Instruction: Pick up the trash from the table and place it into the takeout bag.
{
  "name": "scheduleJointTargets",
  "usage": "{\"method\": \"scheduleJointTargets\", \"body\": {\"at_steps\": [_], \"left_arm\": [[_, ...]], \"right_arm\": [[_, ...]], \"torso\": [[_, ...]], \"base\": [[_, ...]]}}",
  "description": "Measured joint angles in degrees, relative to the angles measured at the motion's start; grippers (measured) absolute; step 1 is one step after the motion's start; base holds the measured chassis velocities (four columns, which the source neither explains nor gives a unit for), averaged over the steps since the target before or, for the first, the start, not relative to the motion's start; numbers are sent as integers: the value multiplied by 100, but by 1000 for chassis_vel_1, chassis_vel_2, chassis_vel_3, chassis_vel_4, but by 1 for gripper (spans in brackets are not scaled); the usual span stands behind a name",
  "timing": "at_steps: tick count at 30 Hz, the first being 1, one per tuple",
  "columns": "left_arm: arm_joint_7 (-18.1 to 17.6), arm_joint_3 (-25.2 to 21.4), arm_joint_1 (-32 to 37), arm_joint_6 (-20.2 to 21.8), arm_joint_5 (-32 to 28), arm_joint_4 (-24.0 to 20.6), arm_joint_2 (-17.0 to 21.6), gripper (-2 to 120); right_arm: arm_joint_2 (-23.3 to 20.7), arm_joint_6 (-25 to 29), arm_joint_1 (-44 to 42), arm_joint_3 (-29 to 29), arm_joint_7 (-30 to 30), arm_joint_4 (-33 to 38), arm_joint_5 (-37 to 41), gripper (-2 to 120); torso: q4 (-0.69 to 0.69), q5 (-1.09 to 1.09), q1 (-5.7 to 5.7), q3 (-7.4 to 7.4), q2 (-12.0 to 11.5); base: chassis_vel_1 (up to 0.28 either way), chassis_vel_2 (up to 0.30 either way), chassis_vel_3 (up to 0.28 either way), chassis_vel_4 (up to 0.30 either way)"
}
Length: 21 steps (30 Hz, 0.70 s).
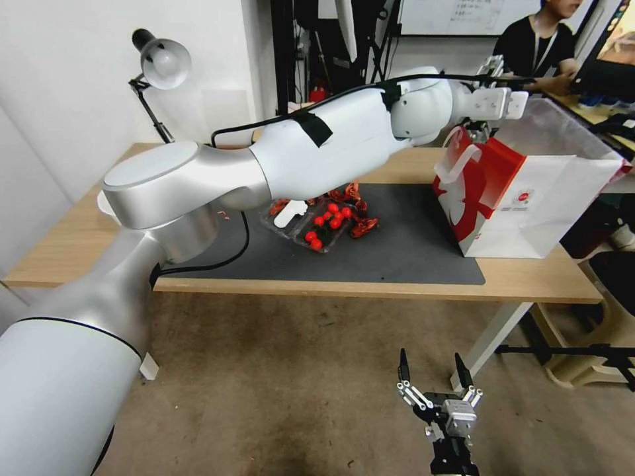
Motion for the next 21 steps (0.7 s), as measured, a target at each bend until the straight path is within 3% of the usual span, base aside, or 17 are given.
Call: {"method": "scheduleJointTargets", "body": {"at_steps": [4, 9, 11, 12, 16, 21], "left_arm": [[-19, -101, 88, 223, -639, -54, 18, 100], [-283, -190, 210, 405, -1459, -132, 174, 100], [-549, -268, 305, 493, -2261, -253, 336, 100], [-549, -268, 305, 493, -2261, -253, 336, 100], [-1737, -657, 731, 793, -4097, -884, 707, 100], [-2152, -1082, 1142, 921, -4793, -1262, 1052, 100]], "right_arm": [[-28, -7, 6, 5, 0, -1, 12, 100], [-62, -10, 13, 14, 0, -1, 41, 100], [-83, -12, 23, 19, -6, -9, 85, 100], [-83, -12, 23, 19, -6, -9, 85, 100], [-105, -36, 75, -2, -19, -45, 104, 100], [-113, -77, 119, -29, -29, -51, 106, 100]], "torso": [[-1, 0, 0, 0, 0], [-1, 0, 0, 0, 0], [1, 0, 0, 0, 0], [1, 0, 0, 0, 0], [-1, 0, 0, 0, 0], [-1, -1, 0, 0, 0]], "base": [[0, 0, 0, 0], [0, 0, 0, 0], [0, 0, 0, 0], [0, 0, 0, 0], [0, 0, 0, 0], [0, 0, 0, 0]]}}
